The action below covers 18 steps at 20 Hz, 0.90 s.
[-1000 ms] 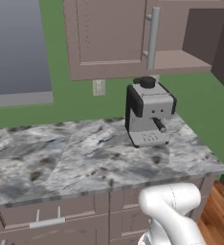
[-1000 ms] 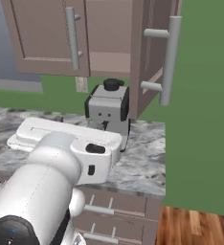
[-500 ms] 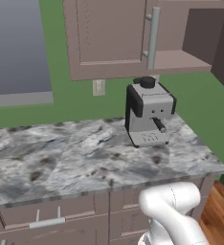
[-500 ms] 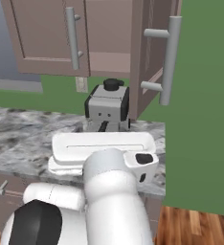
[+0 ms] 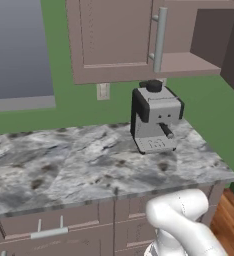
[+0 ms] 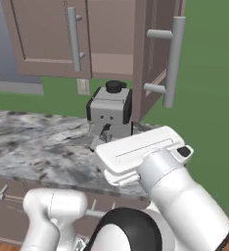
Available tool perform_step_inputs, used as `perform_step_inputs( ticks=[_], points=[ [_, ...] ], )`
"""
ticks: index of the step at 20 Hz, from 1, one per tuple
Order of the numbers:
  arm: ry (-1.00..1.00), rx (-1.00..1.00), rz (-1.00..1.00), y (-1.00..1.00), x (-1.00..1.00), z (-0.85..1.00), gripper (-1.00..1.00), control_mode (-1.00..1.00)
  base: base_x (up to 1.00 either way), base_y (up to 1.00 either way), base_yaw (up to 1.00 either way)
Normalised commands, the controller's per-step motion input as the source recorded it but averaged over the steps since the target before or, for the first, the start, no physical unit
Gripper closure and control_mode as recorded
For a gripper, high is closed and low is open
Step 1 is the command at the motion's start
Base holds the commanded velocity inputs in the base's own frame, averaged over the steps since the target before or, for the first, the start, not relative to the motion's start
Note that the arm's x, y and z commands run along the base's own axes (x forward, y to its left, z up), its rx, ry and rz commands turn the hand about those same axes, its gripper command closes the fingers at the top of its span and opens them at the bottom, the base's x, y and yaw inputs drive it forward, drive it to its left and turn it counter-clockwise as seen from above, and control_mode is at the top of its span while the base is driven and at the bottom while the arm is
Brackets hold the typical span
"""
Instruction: Close all open cabinet doors.
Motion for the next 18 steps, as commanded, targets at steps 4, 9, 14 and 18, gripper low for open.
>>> perform_step_inputs(
  ticks=[4,9,14,18],
  points=[
    [-0.05,0.03,0.33,-0.17,0.54,-0.12,-1.00,-1.00,0.00,0.00,0.00],
    [-0.03,0.01,0.23,-0.15,0.53,-0.24,-1.00,-1.00,0.00,0.00,0.00],
    [-0.03,0.02,0.08,-0.32,0.45,-0.13,-1.00,-1.00,0.00,0.00,0.00],
    [0.00,0.03,0.03,-0.24,0.46,-0.02,-1.00,-1.00,0.00,0.00,0.00]
  ],
)
